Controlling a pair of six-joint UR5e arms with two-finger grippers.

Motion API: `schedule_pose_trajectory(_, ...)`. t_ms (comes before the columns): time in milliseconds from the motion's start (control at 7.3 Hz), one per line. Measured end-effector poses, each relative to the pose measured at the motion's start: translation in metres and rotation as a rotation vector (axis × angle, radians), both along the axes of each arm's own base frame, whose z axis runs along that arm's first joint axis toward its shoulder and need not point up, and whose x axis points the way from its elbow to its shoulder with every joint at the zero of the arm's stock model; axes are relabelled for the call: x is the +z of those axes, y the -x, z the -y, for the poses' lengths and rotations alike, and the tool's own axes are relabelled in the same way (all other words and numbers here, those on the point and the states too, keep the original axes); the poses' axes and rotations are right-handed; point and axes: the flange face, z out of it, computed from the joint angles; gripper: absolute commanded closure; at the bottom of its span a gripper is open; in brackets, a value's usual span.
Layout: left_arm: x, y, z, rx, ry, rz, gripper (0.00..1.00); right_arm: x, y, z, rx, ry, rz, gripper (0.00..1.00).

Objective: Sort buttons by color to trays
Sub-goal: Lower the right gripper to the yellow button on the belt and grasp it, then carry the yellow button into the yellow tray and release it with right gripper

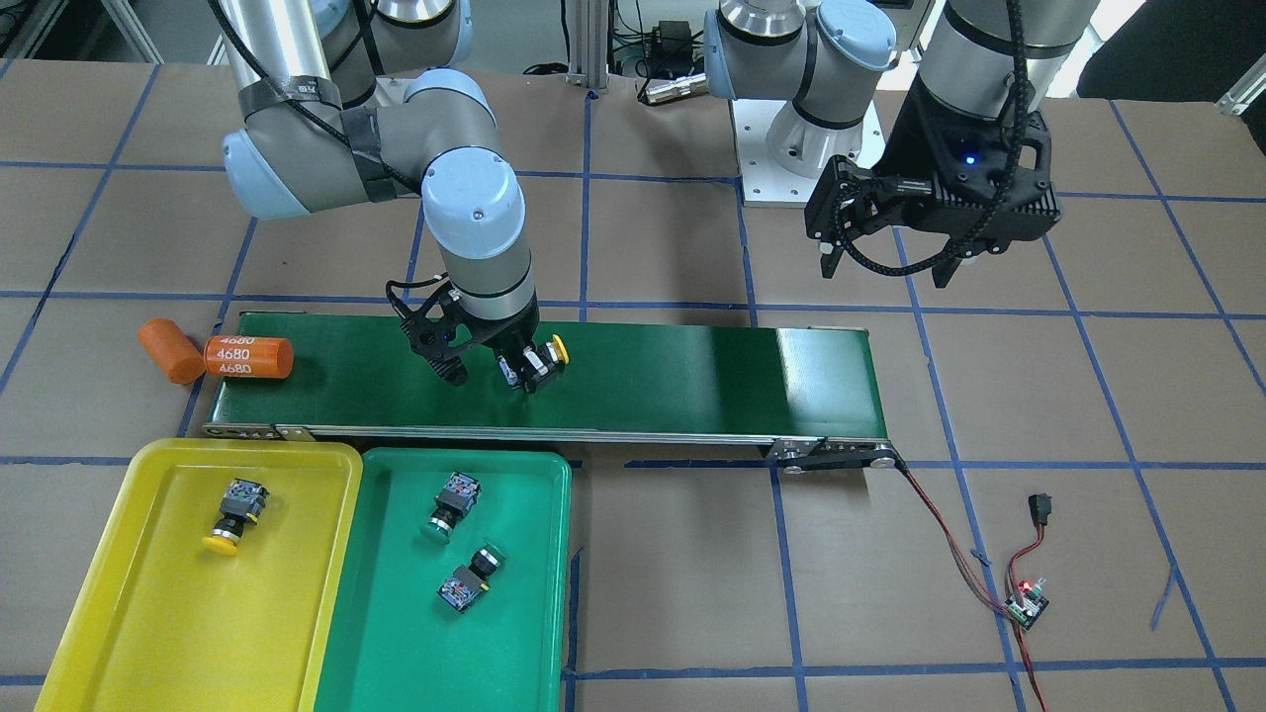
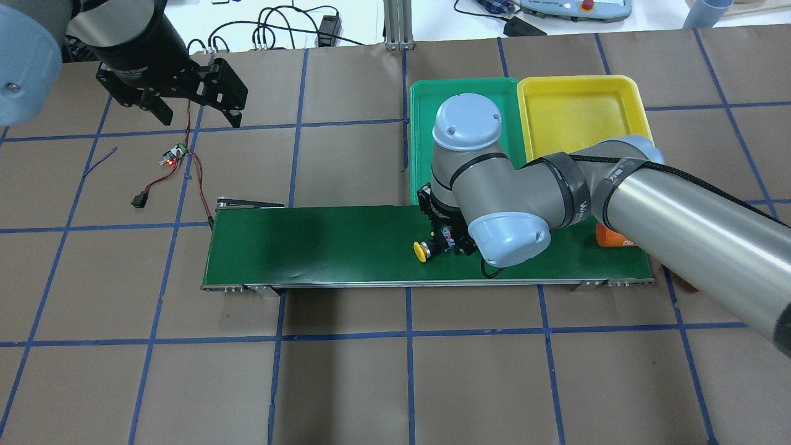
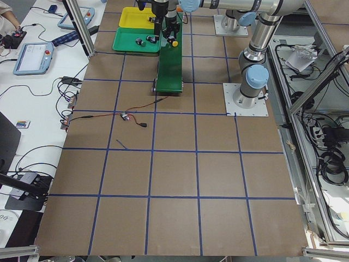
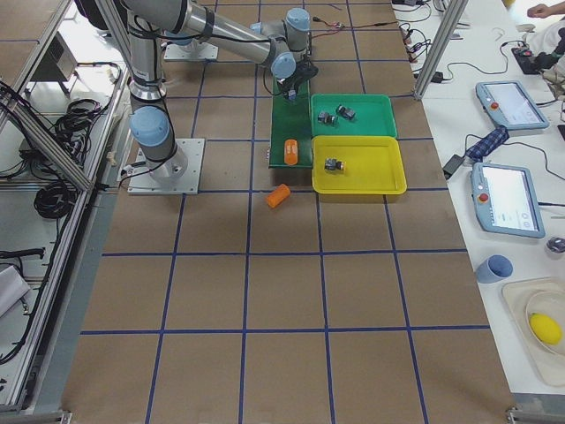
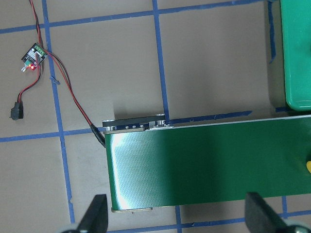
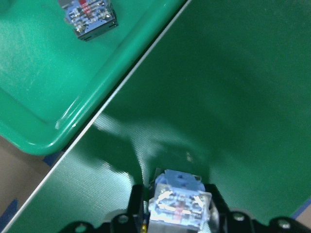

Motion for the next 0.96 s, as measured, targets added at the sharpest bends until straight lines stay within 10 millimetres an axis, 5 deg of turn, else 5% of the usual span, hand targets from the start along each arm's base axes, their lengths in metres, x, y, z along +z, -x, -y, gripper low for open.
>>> schedule_pose_trajectory(274,0.000,-0.002,-0.001,0.003,0.001,0.001,0.00,0.016,0.013,0.012,0.000,0.046,-0.031,1.00)
schedule_pose_trajectory(411,0.001,-0.003,-0.002,0.007,0.002,0.003,0.00,0.030,0.037,0.031,0.016,0.083,-0.060,1.00)
schedule_pose_trajectory(960,0.002,-0.004,-0.001,0.009,0.004,0.004,0.00,0.069,0.192,0.120,0.319,0.160,-0.113,1.00)
